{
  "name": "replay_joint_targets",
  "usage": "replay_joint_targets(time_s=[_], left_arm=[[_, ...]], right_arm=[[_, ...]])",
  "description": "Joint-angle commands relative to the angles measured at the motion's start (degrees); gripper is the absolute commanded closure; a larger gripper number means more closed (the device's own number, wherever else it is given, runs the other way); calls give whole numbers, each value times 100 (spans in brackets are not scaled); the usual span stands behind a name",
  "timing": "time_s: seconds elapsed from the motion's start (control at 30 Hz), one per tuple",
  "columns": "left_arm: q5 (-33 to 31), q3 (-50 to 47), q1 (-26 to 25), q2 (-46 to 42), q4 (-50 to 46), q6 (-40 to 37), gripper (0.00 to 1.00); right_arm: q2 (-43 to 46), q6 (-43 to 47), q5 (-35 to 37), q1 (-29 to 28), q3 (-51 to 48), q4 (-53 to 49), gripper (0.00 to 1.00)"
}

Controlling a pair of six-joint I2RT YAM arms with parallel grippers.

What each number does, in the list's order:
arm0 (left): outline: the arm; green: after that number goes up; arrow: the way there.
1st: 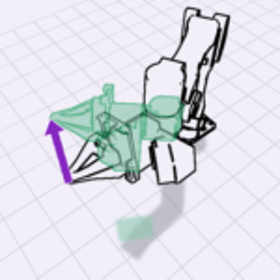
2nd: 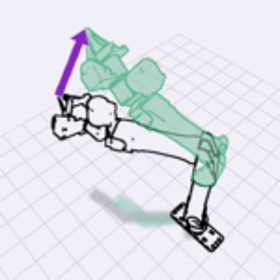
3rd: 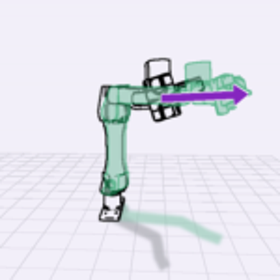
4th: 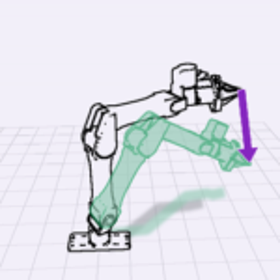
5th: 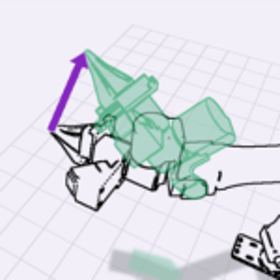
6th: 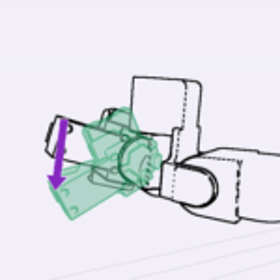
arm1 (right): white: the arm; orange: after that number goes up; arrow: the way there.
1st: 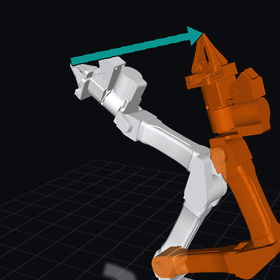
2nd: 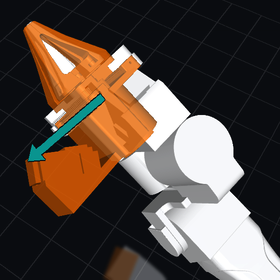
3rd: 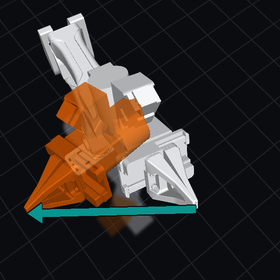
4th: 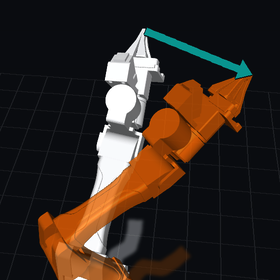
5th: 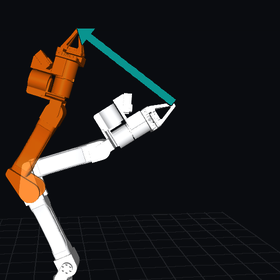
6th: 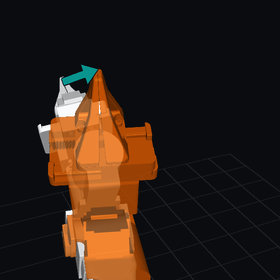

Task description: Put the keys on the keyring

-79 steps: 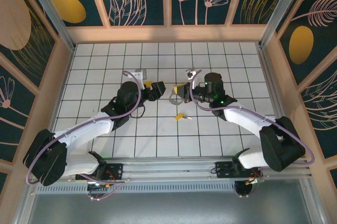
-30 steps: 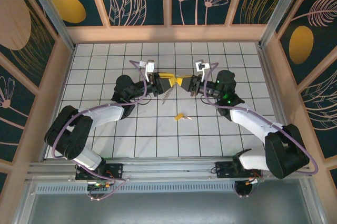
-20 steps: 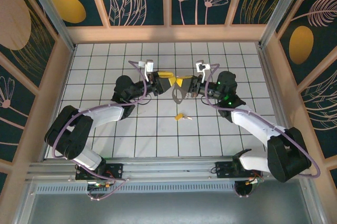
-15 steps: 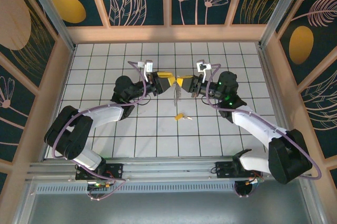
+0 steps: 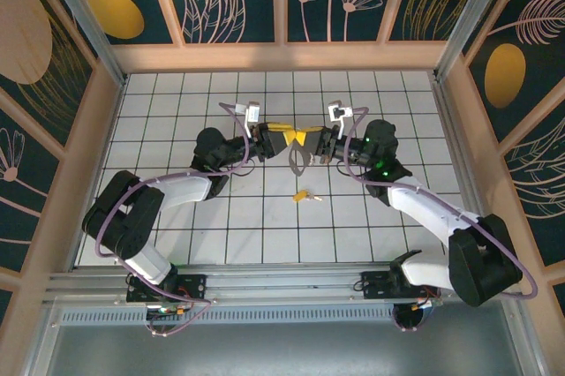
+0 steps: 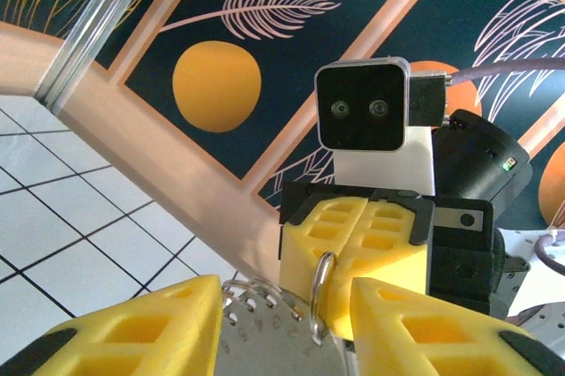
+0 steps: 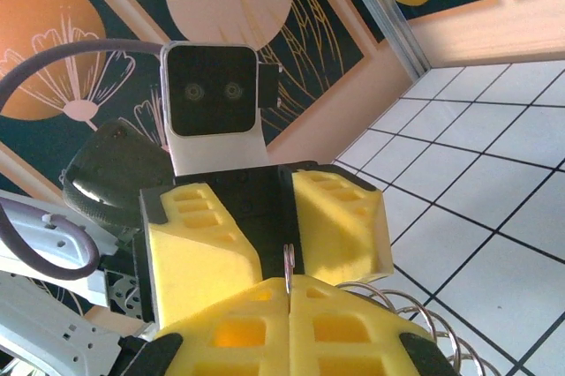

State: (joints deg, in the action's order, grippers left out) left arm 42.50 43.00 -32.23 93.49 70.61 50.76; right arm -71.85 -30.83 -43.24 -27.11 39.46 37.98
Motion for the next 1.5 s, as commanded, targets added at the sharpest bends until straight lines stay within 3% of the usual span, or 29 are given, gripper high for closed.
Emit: replay_joint_targets(time_s=[0.0, 0.27, 0.77, 1.07, 1.23, 1.33, 1.37, 1.47], left_arm=[[149, 183, -12, 55, 466, 102, 59], [196, 195, -29, 81, 498, 106, 68], [171, -96, -55, 20, 454, -22, 71], [205, -33, -73, 62, 445, -43, 84], [267, 91, -133, 81, 257, -174, 100], [229, 142, -156, 65, 121, -283, 100], [196, 133, -160, 49, 107, -295, 100], [13, 72, -154, -97, -66, -500, 100]], right_arm=[[-99, -64, -150, -57, 101, 386, 100], [-171, -55, -127, -49, 79, 418, 100], [-84, -46, -75, -15, 79, 381, 100], [-109, -71, -118, -25, 70, 409, 100], [-152, -76, -141, -29, 83, 420, 100], [-138, -55, -140, -5, 97, 387, 100], [-106, -55, -144, 30, 95, 360, 92], [192, -147, -135, 311, -63, 359, 56]])
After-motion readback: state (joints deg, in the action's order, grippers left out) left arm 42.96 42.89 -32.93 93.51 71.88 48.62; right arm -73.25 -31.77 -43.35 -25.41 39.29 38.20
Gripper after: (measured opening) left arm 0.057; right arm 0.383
